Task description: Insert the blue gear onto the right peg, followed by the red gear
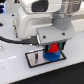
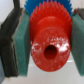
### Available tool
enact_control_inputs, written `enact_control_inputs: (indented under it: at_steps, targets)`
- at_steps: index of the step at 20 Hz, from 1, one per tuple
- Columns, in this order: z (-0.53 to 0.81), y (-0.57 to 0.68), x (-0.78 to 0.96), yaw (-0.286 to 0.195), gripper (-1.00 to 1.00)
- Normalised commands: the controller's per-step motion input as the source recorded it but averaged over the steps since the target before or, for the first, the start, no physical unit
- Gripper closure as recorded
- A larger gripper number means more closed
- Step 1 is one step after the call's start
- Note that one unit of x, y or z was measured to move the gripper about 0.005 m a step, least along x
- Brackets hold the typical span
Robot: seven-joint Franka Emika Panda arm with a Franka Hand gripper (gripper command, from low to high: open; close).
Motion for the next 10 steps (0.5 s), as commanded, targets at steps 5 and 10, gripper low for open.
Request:
enact_control_inputs:
  at_steps: [5,10]
  targets:
    - [-0.3,0.1,0.2,0.0,1.0]
    - [-0.01,0.12,0.09,0.0,-1.0]
